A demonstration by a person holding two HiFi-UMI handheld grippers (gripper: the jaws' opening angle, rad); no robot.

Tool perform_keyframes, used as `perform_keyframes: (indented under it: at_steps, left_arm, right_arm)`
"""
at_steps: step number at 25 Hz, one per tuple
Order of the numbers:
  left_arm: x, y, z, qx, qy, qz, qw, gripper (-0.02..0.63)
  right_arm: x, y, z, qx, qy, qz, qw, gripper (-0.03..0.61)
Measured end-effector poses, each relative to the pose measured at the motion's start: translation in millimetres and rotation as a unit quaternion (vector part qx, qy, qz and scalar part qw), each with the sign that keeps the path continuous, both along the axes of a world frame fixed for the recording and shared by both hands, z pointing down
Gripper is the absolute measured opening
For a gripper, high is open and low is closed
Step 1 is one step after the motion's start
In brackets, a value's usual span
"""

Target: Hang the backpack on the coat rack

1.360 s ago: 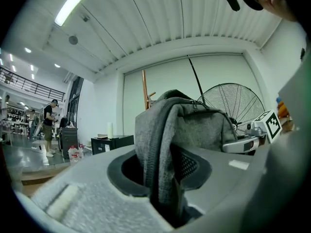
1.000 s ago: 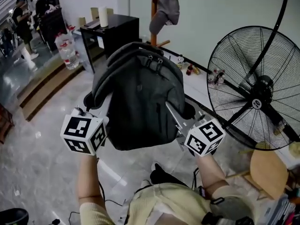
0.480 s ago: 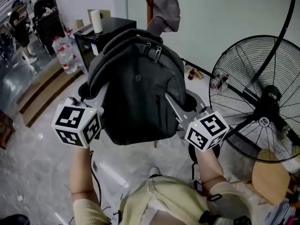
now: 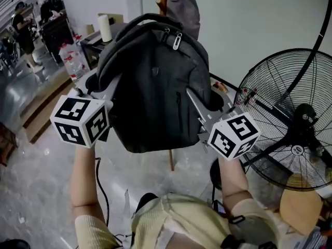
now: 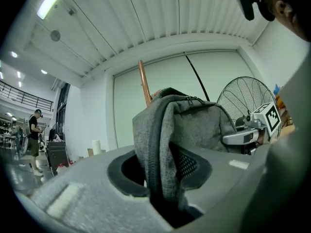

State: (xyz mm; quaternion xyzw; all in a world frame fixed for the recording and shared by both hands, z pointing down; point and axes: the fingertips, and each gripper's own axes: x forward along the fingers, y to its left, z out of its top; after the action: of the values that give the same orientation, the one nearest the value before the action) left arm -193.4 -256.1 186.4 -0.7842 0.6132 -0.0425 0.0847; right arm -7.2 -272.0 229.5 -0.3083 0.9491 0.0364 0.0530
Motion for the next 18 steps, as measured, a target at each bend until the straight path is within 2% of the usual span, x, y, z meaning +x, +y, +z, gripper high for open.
perform_keyframes:
  at_steps: [6,11,18]
  left_arm:
    - [-1.7,-21.4,-5.5,0.004,-0.003,0.015,0.9999,0.118]
    - [-3.9,-56.4,-29.4,-0.001,-0.007,0.043,0.9991,0.118]
    - [-20.1,-97.1,-35.5,-0.003,-0.018,0.087,0.9960,0.119]
  right_arm:
    - [-0.4,-15.1,-5.2,-0.003,0.003,0.018,1.000,0.117]
    - [-2.1,-38.5,-30.9,-0.006,-0.002,0.049,0.999,0.117]
    - [-20.6,-62.2,-31.9,-0.008,-0.011,0.087,0.996,0.117]
